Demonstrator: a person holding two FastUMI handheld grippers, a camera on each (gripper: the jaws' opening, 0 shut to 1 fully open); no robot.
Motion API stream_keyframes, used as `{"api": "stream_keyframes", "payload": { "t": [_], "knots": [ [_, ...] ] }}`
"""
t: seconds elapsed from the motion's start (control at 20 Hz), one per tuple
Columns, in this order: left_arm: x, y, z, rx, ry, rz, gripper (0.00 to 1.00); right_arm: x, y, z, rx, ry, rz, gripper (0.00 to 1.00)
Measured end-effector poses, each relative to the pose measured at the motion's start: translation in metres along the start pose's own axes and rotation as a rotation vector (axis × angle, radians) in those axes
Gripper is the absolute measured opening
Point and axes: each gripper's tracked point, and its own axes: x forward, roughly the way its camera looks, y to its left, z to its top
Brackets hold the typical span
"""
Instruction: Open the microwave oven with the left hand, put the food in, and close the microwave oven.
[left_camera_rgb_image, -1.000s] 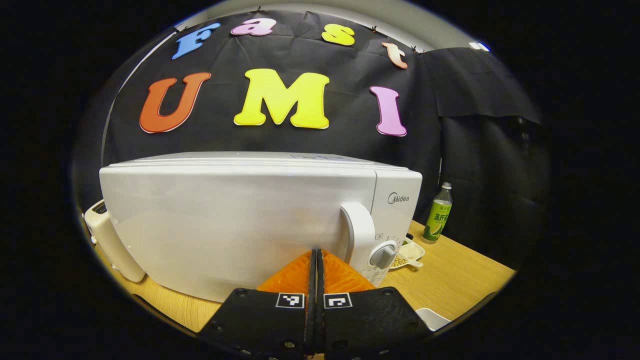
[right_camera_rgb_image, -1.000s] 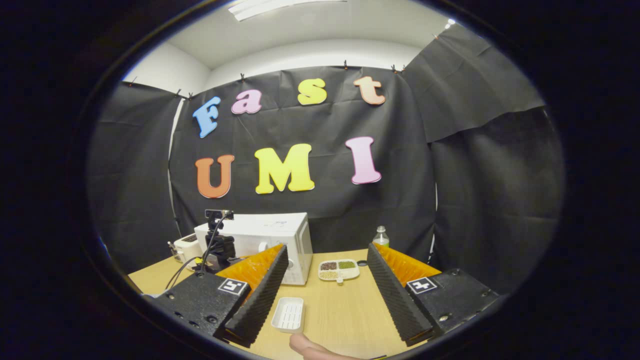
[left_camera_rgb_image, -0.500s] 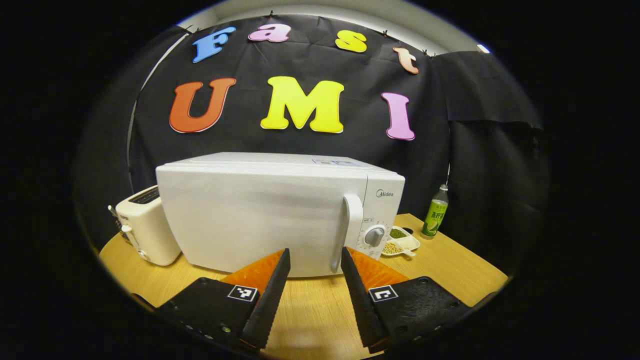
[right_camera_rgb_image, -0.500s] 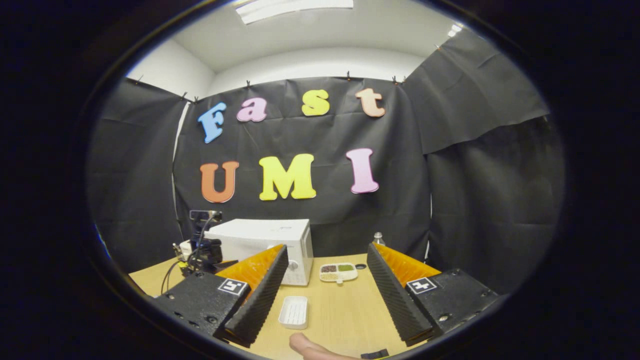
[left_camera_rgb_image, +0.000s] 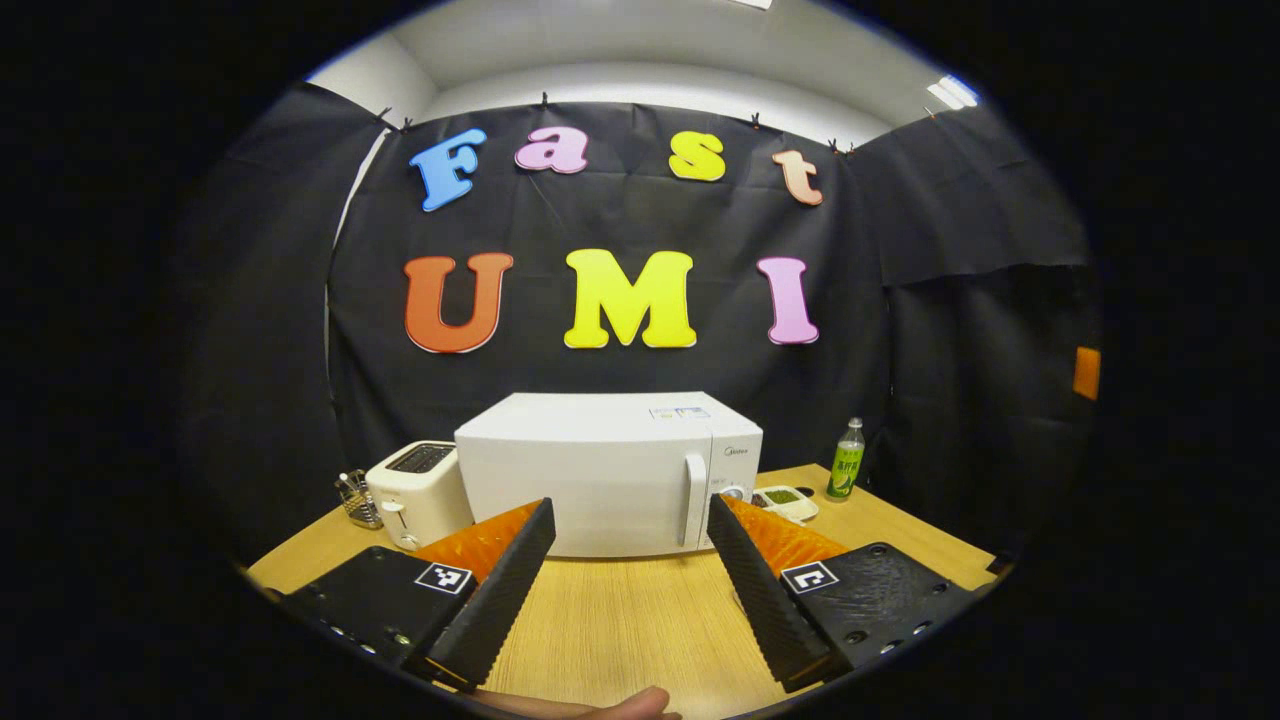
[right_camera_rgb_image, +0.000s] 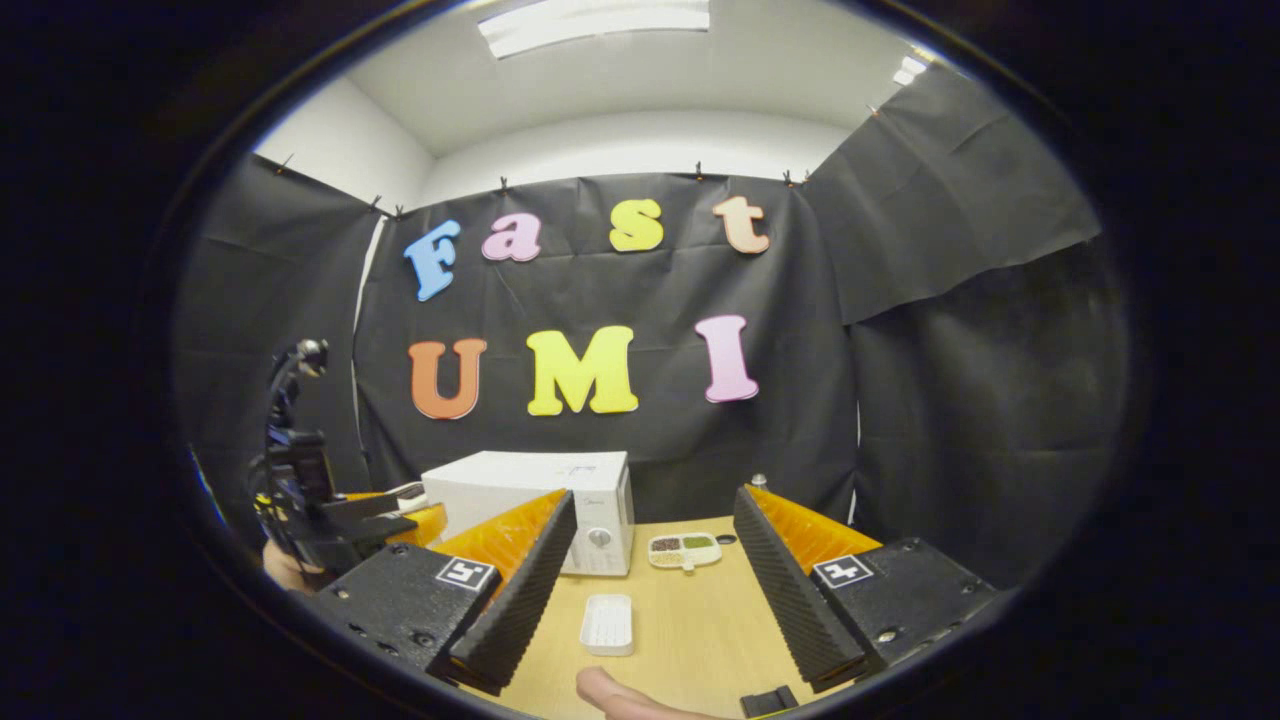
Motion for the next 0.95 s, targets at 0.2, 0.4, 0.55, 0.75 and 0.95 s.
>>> {"api": "stream_keyframes", "payload": {
  "t": [0.2, 0.4, 0.55, 0.75, 0.95],
  "knots": [
    [-0.052, -0.003, 0.037, 0.006, -0.065, 0.006, 0.96, -0.005, 0.015, 0.012, 0.011, -0.025, -0.008, 0.91],
    [-0.101, 0.010, 0.034, 0.040, -0.056, 0.080, 0.96, -0.011, 0.027, 0.017, 0.028, -0.049, 0.012, 0.91],
    [-0.124, 0.009, 0.025, 0.029, -0.065, 0.089, 0.96, -0.016, 0.033, 0.020, 0.086, -0.078, 0.034, 0.92],
    [-0.138, 0.009, 0.026, 0.028, -0.079, 0.079, 0.96, -0.017, 0.034, 0.013, 0.072, -0.061, 0.035, 1.00],
    [-0.142, -0.002, 0.030, 0.030, -0.096, 0.043, 0.96, -0.021, 0.039, 0.011, 0.053, -0.057, 0.049, 1.00]
  ]
}}
